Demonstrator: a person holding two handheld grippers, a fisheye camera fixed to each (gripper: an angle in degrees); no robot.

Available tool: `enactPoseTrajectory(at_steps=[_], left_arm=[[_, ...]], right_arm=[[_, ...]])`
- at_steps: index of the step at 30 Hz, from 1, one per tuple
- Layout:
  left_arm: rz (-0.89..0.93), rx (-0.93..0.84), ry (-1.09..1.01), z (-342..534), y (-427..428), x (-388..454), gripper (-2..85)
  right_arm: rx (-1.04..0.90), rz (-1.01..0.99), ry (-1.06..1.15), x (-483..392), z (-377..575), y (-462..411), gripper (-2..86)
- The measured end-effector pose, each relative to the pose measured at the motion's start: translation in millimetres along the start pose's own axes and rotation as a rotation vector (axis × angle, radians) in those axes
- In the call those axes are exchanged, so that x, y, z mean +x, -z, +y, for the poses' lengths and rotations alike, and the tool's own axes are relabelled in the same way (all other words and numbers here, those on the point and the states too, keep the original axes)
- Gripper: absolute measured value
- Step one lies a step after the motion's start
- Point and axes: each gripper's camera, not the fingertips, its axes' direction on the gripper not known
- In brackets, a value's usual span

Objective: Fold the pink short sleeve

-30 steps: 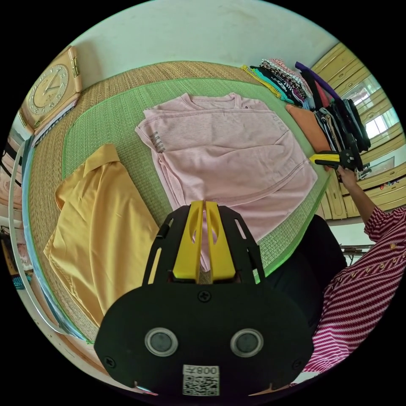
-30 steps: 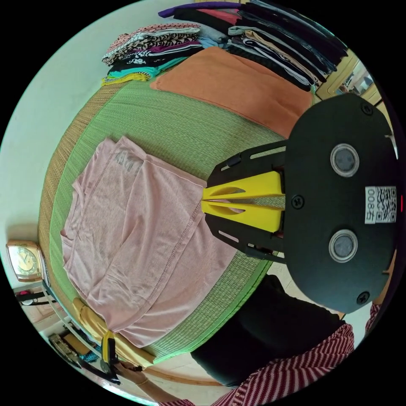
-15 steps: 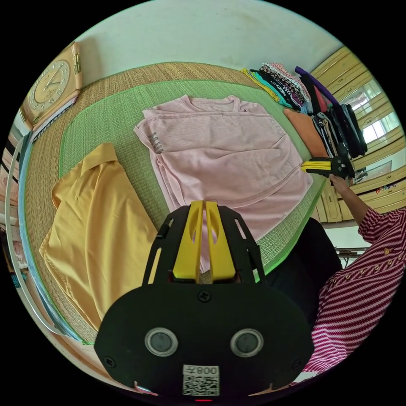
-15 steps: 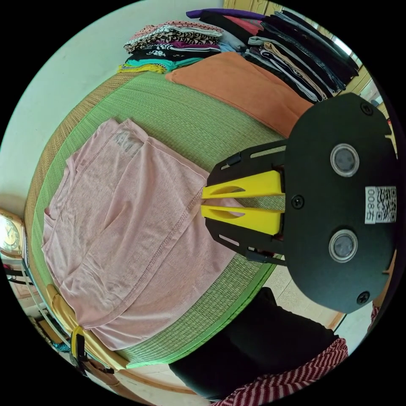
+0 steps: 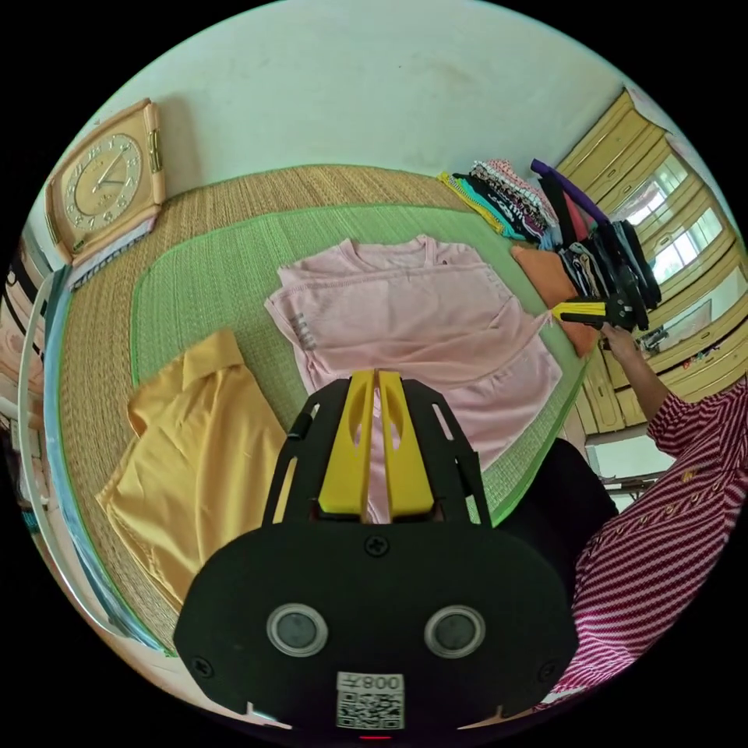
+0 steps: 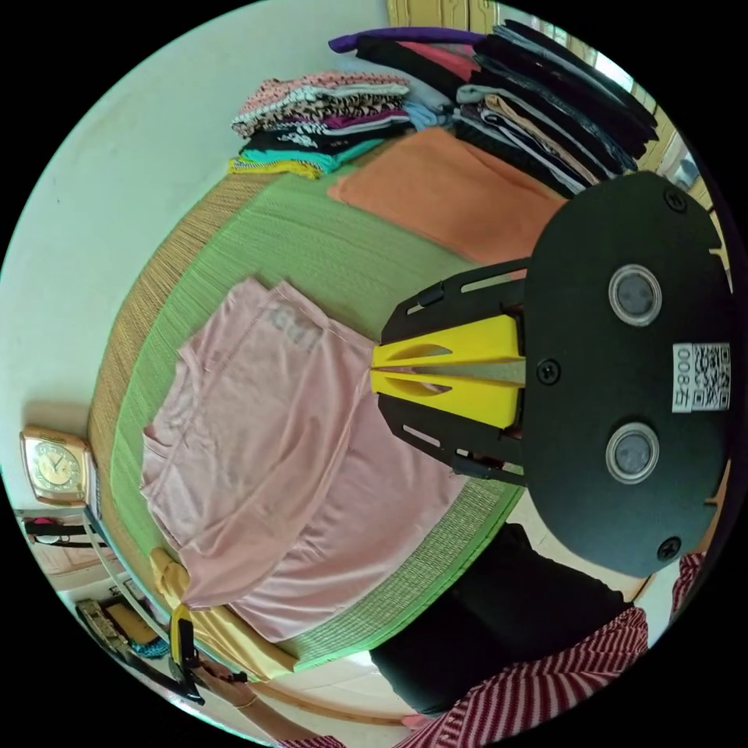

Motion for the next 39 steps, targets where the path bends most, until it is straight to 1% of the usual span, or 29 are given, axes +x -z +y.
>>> enactPoseTrajectory(at_steps=[2,5,13,19,24,28,30,32,36,38,39], left_arm=[[-0.017,0.043,-0.005,-20,6,-9,0.7],[-0.049,0.054,-0.014,-47,5,-22,0.7],[-0.071,-0.006,0.058,-105,-26,-66,0.8],[-0.058,-0.002,0.118,-128,-46,-90,0.9],[-0.109,-0.003,0.186,-136,-57,-108,1.2],[-0.011,0.040,0.168,-137,-60,-113,3.1],[-0.003,0.029,0.136,-141,-65,-111,4.5],[-0.002,-0.007,0.098,-149,-76,-109,5.3],[-0.050,-0.071,0.101,-166,-96,-113,4.6],[-0.116,-0.133,0.110,-172,-111,-117,3.7],[-0.111,-0.118,0.115,-172,-111,-118,3.6]], right_arm=[[0.023,0.020,0.000,17,-17,5,0.2],[0.026,0.058,-0.005,49,-48,0,0.2],[-0.044,-0.010,-0.086,138,-127,-84,0.2],[-0.121,0.005,-0.083,164,-148,-148,0.2],[-0.187,-0.073,-0.152,192,-134,-210,0.3],[-0.148,-0.213,-0.261,224,-104,-241,0.4],[-0.134,-0.236,-0.285,233,-91,-251,0.4],[-0.122,-0.253,-0.312,242,-79,-258,0.5],[-0.096,-0.303,-0.378,264,-54,-273,0.6],[-0.092,-0.303,-0.395,270,-43,-278,0.8],[-0.089,-0.292,-0.408,273,-34,-280,1.0]])
